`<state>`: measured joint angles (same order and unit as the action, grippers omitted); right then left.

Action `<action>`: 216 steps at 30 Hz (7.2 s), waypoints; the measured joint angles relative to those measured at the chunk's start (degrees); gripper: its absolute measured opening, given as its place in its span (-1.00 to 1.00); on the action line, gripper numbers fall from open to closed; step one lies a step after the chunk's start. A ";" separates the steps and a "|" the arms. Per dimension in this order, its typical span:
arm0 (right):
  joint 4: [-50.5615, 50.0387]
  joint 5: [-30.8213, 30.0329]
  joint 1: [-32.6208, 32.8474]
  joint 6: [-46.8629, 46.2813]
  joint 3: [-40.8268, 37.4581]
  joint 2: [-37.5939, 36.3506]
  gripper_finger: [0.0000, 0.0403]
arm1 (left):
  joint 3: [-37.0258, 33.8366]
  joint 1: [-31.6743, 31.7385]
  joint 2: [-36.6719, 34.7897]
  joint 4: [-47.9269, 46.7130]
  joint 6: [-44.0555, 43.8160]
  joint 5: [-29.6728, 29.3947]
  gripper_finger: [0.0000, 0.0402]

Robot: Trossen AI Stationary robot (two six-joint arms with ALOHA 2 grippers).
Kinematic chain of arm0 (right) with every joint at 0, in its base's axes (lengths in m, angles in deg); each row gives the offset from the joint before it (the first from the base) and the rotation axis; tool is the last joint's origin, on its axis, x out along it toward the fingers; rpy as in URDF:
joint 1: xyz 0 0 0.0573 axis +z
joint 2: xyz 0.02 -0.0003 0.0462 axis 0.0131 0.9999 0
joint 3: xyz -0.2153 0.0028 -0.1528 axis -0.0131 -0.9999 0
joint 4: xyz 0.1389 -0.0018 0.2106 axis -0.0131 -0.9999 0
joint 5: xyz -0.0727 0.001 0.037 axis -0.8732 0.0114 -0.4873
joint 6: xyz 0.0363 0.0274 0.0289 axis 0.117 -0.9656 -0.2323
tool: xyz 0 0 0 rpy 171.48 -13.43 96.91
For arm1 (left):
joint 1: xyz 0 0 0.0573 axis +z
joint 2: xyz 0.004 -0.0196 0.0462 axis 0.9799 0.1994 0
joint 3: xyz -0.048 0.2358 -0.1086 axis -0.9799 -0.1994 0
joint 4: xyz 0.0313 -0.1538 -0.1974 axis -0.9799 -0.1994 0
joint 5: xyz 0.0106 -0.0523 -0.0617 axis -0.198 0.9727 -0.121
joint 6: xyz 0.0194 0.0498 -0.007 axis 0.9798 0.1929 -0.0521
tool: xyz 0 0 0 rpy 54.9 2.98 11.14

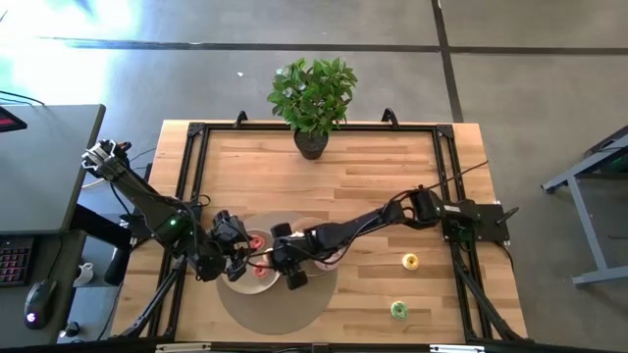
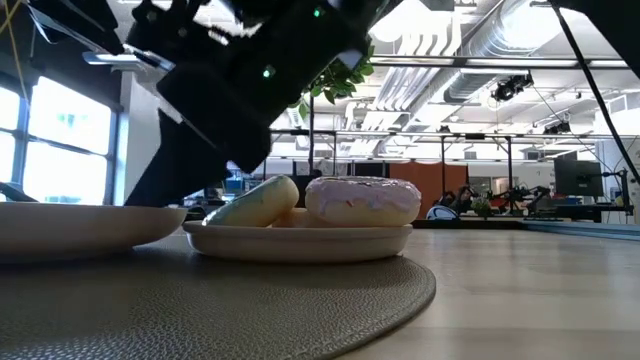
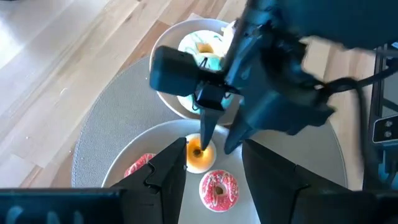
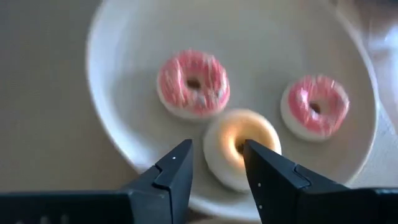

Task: Pick & Place donuts
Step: Adjust the small pink and green donuts, then put the small yellow donut on the left white plate

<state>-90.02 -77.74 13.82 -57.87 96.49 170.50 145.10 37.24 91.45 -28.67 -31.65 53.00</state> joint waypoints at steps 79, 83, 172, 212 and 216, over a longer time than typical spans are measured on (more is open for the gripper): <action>4.86 36.87 -6.72 -27.37 5.90 -2.72 -0.96 | -0.02 -16.50 19.78 3.43 9.01 -19.31 -0.24; 4.94 39.15 -6.74 -28.59 5.88 -2.69 -0.99 | -0.02 -16.50 19.76 3.04 8.68 -17.89 -0.24; -35.19 9.49 -3.53 -5.64 5.86 -28.57 -0.31 | -8.35 6.05 14.98 12.22 -2.12 30.87 -0.92; -61.71 4.79 -0.23 -15.48 5.81 -33.47 -0.31 | 1.17 6.01 15.32 -1.21 8.99 10.54 -0.13; -69.74 1.80 2.49 -26.46 2.97 -33.70 -0.31 | 5.02 6.01 15.30 -0.99 13.74 4.33 -0.21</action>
<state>-159.75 -75.94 16.31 -84.33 99.46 136.80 150.12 43.25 106.75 -29.67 -17.91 57.33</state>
